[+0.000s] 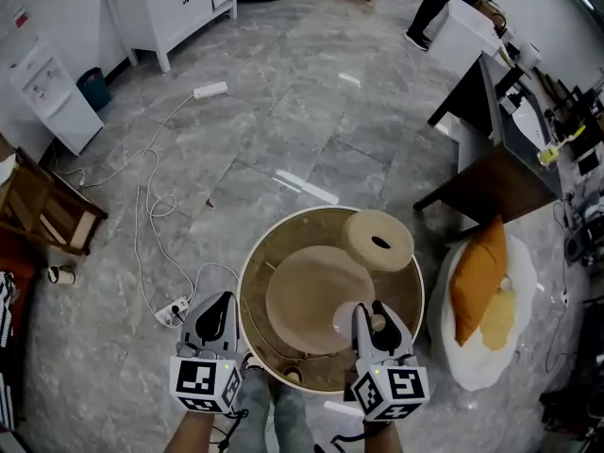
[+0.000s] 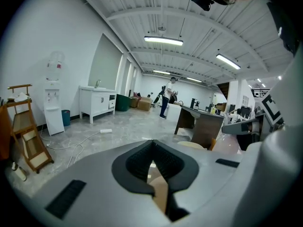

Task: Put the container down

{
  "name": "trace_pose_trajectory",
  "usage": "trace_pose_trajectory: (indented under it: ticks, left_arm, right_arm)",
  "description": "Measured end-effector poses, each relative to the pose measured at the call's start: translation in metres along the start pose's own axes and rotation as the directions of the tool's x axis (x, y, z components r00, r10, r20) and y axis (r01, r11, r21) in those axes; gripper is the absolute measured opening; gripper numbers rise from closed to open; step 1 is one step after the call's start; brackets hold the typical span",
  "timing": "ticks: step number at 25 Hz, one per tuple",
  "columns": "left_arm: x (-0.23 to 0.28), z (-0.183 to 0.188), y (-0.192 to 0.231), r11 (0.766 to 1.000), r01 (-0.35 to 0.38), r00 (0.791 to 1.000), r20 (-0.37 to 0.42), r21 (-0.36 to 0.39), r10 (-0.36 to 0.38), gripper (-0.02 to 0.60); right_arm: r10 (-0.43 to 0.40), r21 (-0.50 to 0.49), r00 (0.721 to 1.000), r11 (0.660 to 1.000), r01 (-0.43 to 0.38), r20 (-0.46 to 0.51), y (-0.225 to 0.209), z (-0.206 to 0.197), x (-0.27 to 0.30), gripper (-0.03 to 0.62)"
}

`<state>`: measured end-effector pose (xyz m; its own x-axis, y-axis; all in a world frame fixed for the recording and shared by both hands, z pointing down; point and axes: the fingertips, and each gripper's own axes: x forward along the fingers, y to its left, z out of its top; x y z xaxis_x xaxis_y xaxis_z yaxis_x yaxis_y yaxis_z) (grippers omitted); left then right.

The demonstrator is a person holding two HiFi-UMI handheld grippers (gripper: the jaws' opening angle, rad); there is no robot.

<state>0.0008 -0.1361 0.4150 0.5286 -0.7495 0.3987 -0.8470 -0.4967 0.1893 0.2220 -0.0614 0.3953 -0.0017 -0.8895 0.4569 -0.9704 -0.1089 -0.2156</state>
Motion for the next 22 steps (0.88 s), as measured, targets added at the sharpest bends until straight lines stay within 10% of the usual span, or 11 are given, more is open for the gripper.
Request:
trace_pose_trajectory:
  ticks: [22]
  left_arm:
    - [0.0, -0.151, 0.072, 0.991, -0.113, 0.988, -0.113, -0.068, 0.105, 0.005]
  right_arm:
    - [0.17, -0.133, 0.969, 0.972, -0.195, -0.181, 0.05, -0.149, 0.069, 0.123]
